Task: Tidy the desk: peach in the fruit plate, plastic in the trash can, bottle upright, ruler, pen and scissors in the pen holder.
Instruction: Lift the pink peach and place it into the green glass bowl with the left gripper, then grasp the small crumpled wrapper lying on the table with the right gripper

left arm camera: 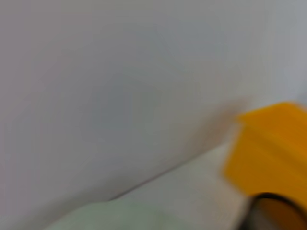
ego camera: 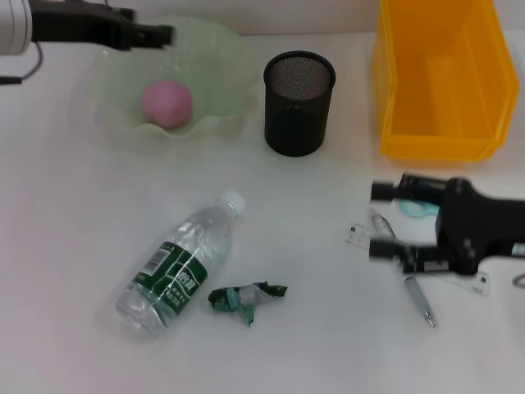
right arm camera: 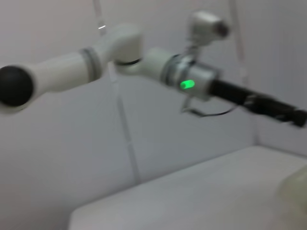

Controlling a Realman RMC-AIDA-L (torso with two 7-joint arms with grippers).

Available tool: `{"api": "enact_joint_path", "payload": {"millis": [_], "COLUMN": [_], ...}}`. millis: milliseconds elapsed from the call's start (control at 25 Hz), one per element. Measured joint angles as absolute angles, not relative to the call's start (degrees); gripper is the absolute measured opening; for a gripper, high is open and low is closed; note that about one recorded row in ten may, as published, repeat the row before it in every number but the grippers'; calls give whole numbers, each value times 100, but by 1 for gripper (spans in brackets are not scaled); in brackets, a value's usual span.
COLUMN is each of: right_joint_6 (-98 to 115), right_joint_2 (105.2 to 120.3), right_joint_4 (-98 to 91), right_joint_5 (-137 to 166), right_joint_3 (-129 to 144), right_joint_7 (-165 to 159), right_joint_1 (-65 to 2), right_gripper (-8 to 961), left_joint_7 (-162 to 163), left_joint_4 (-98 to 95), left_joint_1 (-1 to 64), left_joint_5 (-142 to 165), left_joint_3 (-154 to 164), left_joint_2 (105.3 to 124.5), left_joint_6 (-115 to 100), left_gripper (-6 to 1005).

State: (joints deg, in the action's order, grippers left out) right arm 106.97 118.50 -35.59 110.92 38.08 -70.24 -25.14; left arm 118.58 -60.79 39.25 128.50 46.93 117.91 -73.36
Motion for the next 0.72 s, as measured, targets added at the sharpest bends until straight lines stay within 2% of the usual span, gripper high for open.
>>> {"api": "enact_joint_path", "payload": {"millis": [80,200,320,360,400,440,520,560,720], "right_joint_6": [10559,10528,10609,10689,10689,10761,10806,10968,11234], "right_joint_2": [11886,11860,11729,11578,11578,11427,11369,11317,11305], "right_joint_4": [-3559,-3607,-4031,-4517,-4517,-5190,-5589,-6419,-7422], "right_joint_5": [11088,11047,10906,10855,10855,10992,11138,11610,12450], "right_joint_3": [3356,2776,2464,2518,2518,2807,2989,3338,3938], "right_joint_7": [-7212,-7632,-8609,-9361,-9361,-10167,-10549,-11220,-12005], "right_joint_1": [-2526,-2591,-2673,-2724,-2724,-2839,-2926,-3137,-3577], "right_gripper": [831,831,831,831,831,832,832,832,832], "left_joint_7": [11173,10404,10121,10121,9943,9943,9943,9769,9674], "left_joint_4": [-6102,-6116,-6006,-6006,-5862,-5862,-5862,-5785,-5783], "left_joint_1": [3722,3395,3210,3210,3109,3109,3109,2854,2667], "left_joint_5": [12089,11458,11525,11525,11658,11658,11658,11760,11738], "left_joint_3": [4653,4684,4723,4723,4763,4763,4763,4779,4727], "left_joint_2": [11756,11702,11676,11676,11675,11675,11675,11707,11681], "left_joint_6": [-8065,-8990,-9594,-9594,-9985,-9985,-9985,-10329,-10470], "left_gripper": [662,705,748,762,777,791,820,834,834]}}
